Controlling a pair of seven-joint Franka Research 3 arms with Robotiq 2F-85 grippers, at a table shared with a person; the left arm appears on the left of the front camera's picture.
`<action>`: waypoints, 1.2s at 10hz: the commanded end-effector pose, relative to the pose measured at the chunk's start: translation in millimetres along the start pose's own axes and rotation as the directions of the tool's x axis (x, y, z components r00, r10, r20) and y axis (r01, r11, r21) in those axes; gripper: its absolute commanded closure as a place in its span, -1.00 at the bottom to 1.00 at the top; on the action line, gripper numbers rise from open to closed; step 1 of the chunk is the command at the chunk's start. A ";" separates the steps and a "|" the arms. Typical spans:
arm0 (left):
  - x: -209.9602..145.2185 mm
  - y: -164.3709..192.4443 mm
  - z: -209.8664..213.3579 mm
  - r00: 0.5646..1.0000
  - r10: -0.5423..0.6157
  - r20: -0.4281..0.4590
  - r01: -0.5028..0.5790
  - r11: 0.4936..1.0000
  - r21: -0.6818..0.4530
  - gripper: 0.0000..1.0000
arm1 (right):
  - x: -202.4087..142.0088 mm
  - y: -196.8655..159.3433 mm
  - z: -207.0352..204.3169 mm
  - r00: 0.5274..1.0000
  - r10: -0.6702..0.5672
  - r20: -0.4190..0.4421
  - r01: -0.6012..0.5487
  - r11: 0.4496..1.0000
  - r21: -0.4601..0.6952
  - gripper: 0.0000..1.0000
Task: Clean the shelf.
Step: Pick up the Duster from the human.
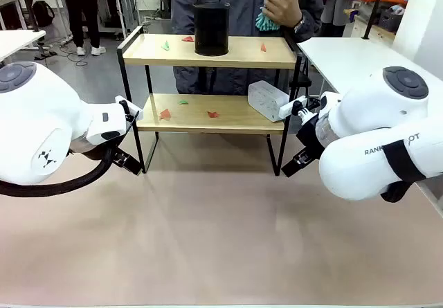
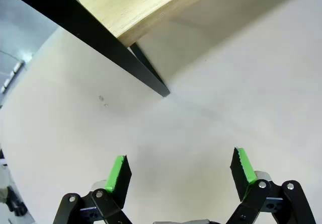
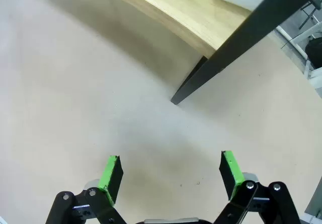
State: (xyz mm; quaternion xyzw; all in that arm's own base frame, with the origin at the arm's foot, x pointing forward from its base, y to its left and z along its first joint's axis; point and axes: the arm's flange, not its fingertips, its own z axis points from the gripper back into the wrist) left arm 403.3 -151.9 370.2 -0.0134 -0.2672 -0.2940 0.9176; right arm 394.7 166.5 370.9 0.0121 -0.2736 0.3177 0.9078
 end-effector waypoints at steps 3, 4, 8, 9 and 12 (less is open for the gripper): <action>0.0 -0.1 0.1 1.000 0.000 0.000 0.000 1.000 0.000 -1.00 | 0.1 0.0 0.0 1.000 0.000 0.000 0.000 1.000 0.000 -1.00; 0.0 -0.1 0.1 1.000 0.000 0.000 0.000 1.000 0.000 -1.00 | 0.1 0.0 0.0 1.000 0.000 0.000 0.000 1.000 0.000 -1.00; 0.0 -0.1 0.1 1.000 0.000 0.000 0.000 1.000 0.000 -1.00 | 0.1 0.0 0.0 1.000 0.000 0.000 0.000 1.000 0.000 -1.00; 0.0 -0.1 0.1 1.000 0.000 0.000 0.000 1.000 0.000 -1.00 | 0.1 0.0 0.0 1.000 0.000 0.000 0.000 1.000 0.000 -1.00; -2.7 6.9 32.3 0.997 -0.054 -0.050 0.048 0.993 -0.111 -1.00 | -6.5 -10.1 29.1 0.988 -0.015 -0.156 0.031 0.994 0.101 -1.00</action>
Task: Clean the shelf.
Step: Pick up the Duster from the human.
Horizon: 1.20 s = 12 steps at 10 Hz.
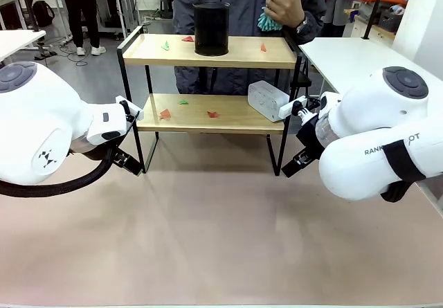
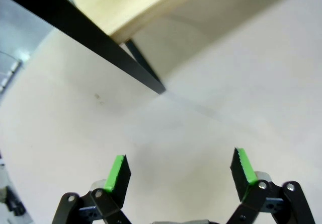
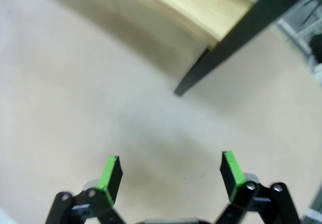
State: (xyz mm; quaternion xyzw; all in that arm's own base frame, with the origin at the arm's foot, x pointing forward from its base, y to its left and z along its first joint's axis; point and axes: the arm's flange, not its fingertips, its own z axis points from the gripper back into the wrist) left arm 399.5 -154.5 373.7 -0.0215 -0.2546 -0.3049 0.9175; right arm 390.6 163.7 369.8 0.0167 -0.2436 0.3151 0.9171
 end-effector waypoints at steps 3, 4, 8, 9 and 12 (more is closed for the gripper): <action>-57.3 60.9 125.9 0.995 -0.010 0.099 0.058 0.869 -0.492 -1.00 | -61.1 -73.1 138.4 0.878 -0.466 -0.114 0.473 0.801 0.369 -1.00; -72.0 78.2 139.4 0.990 0.044 0.137 0.033 0.857 -0.515 -1.00 | -85.8 -100.5 158.7 0.825 -0.553 -0.116 0.524 0.673 0.523 -1.00; -198.9 209.6 148.5 0.608 0.736 0.297 -0.239 0.527 -0.816 -1.00 | -222.5 -237.5 165.6 0.418 -0.894 -0.160 0.521 0.091 0.848 -1.00; -223.2 226.4 136.4 0.453 0.853 0.259 -0.307 0.422 -0.853 -1.00 | -248.5 -253.2 157.5 0.314 -0.935 -0.167 0.491 0.009 0.871 -1.00; -230.3 216.0 165.4 0.686 0.680 0.259 -0.280 0.575 -0.769 -1.00 | -284.2 -249.8 168.3 0.339 -0.923 -0.181 0.588 0.058 0.807 -1.00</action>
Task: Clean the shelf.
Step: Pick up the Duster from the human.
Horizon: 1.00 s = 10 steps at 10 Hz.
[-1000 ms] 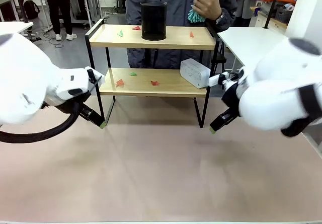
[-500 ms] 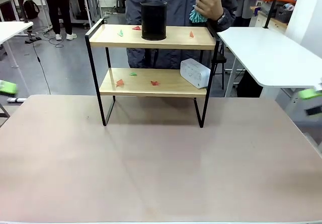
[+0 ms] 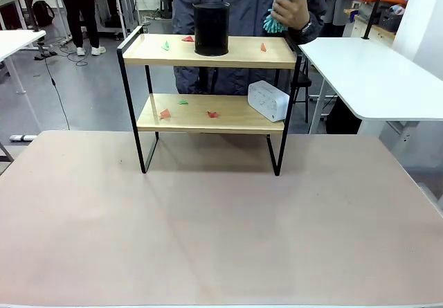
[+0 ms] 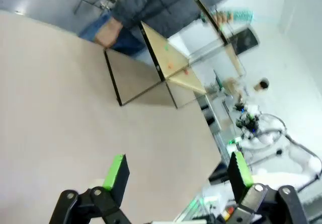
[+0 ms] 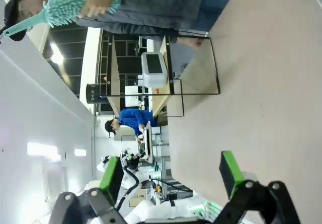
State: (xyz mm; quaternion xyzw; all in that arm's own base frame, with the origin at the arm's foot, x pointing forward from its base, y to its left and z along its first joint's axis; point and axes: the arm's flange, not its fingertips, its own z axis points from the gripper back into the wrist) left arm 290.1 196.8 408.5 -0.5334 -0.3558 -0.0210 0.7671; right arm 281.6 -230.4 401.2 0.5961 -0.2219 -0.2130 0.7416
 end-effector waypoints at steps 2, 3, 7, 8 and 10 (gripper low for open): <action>7.1 -26.3 -10.0 0.991 -0.107 -0.085 0.108 0.994 0.008 -1.00 | -9.1 16.8 9.4 0.996 0.049 -0.071 -0.049 0.999 -0.007 -1.00; 7.1 -26.3 -10.0 0.991 -0.107 -0.085 0.108 0.994 0.008 -1.00 | -9.1 16.8 9.4 0.996 0.049 -0.071 -0.049 0.999 -0.007 -1.00; 7.1 -26.3 -10.0 0.991 -0.107 -0.085 0.108 0.994 0.008 -1.00 | -9.1 16.8 9.4 0.996 0.049 -0.071 -0.049 0.999 -0.007 -1.00; 7.1 -26.3 -10.0 0.991 -0.107 -0.085 0.108 0.994 0.008 -1.00 | -9.1 16.8 9.4 0.996 0.049 -0.071 -0.049 0.999 -0.007 -1.00; 7.1 -26.3 -10.0 0.991 -0.107 -0.085 0.108 0.994 0.008 -1.00 | -9.1 16.8 9.4 0.996 0.049 -0.071 -0.049 0.999 -0.007 -1.00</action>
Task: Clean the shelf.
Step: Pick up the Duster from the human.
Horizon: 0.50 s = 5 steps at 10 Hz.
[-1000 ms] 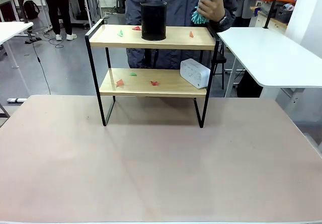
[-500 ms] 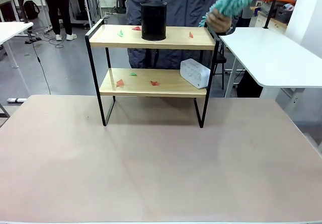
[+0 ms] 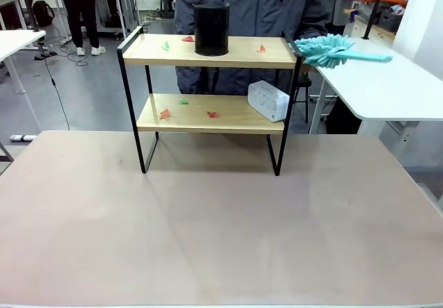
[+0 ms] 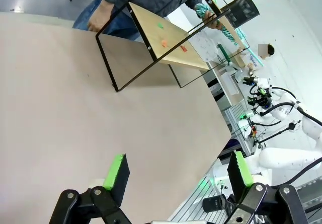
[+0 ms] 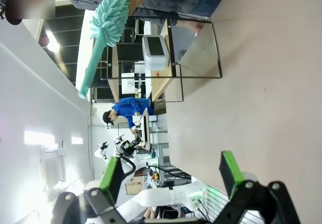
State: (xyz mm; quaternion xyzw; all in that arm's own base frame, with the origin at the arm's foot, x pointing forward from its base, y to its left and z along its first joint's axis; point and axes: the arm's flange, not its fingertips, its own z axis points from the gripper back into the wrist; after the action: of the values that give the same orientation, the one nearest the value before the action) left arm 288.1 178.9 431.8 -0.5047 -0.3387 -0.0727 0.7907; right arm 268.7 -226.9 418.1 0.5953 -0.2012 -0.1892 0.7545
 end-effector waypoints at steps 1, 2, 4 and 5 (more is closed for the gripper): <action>1.6 1.1 -0.2 0.999 -0.027 0.016 0.028 0.999 -0.017 -1.00 | 2.0 0.1 1.6 0.999 0.033 -0.006 -0.033 0.999 0.005 -1.00; 1.6 1.1 -0.2 0.999 -0.027 0.016 0.028 0.999 -0.017 -1.00 | 2.0 0.1 1.6 0.999 0.033 -0.006 -0.033 0.999 0.005 -1.00; 1.6 1.1 -0.2 0.999 -0.027 0.016 0.028 0.999 -0.017 -1.00 | 7.8 12.3 -13.3 0.999 -0.021 -0.027 0.020 1.000 -0.019 -1.00; 1.6 1.1 -0.2 0.999 -0.027 0.016 0.028 0.999 -0.017 -1.00 | 20.6 41.9 -30.8 0.999 -0.027 -0.043 0.027 0.999 0.019 -1.00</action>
State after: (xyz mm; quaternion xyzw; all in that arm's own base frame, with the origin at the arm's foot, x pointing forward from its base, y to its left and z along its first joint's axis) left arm 288.2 178.2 432.3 -0.5041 -0.3384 -0.0734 0.7912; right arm 283.2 -214.3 427.2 0.5984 -0.1899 -0.1818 0.7569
